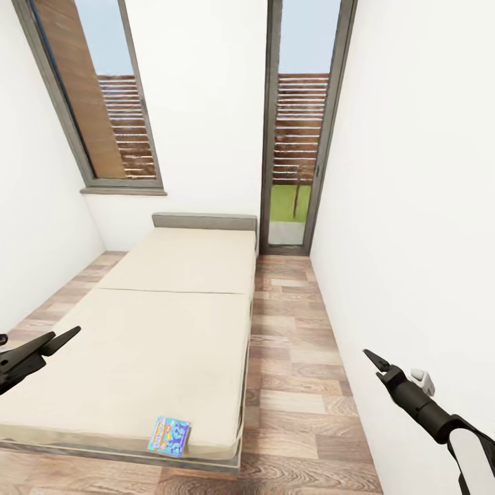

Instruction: Put all the toys in the child's room - the three board games (two on the bed and one on the table), the two jigsaw puzzles on the table, and the tennis ball on the table - inside the toy box on the table in the child's room.

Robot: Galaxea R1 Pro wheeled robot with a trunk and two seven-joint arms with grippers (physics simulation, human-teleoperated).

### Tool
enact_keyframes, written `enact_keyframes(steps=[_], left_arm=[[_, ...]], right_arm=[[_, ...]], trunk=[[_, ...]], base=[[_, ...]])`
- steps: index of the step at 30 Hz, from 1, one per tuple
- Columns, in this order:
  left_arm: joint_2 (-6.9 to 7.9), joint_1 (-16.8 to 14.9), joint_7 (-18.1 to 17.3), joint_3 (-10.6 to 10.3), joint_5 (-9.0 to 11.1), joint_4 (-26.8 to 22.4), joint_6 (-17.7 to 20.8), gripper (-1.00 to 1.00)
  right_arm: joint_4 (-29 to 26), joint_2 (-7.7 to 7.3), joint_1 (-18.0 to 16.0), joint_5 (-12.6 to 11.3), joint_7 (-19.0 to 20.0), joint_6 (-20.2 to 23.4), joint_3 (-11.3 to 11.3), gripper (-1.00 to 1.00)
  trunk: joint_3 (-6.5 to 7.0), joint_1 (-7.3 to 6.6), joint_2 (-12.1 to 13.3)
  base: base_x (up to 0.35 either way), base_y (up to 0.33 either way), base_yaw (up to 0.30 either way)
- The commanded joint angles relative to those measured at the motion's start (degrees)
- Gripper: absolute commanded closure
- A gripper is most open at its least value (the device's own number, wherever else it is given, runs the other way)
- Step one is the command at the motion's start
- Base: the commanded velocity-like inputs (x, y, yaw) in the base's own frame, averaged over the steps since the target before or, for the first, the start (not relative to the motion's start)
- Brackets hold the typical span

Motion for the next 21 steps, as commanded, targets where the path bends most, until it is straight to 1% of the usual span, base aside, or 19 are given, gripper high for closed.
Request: enact_keyframes(steps=[1,10,14,19,21], left_arm=[[0.02,-0.05,-0.24,0.03,-0.08,-0.03,0.61,-1.0],[0.02,-0.04,-0.24,0.03,-0.18,0.03,0.61,-1.0],[0.16,-0.02,-0.24,0.08,-0.21,0.04,0.54,-1.0],[0.15,0.01,-0.24,-0.23,-0.56,0.05,0.59,-1.0],[0.12,0.02,-0.24,-0.31,-0.62,0.05,0.61,-1.0]], right_arm=[[0.0,0.01,-0.06,-0.13,0.12,0.38,-0.11,-1.0],[0.0,0.01,-0.06,-0.19,0.12,0.38,0.05,-1.0],[0.0,0.01,-0.06,-0.11,0.05,0.38,0.81,-1.0],[0.0,0.01,-0.06,-0.16,-0.08,0.38,1.21,-1.0],[0.0,0.01,-0.06,-0.1,-0.11,0.38,1.81,-1.0]], trunk=[[-0.12,0.03,-0.12],[-0.12,0.03,-0.12],[-0.12,0.03,-0.12],[-0.12,0.03,-0.12],[-0.12,0.03,-0.12]], base=[[-0.015,-0.107,0.0],[-0.004,-0.026,0.0],[0.0,-0.001,0.0],[0.0,0.0,0.0],[0.0,0.0,0.0]])
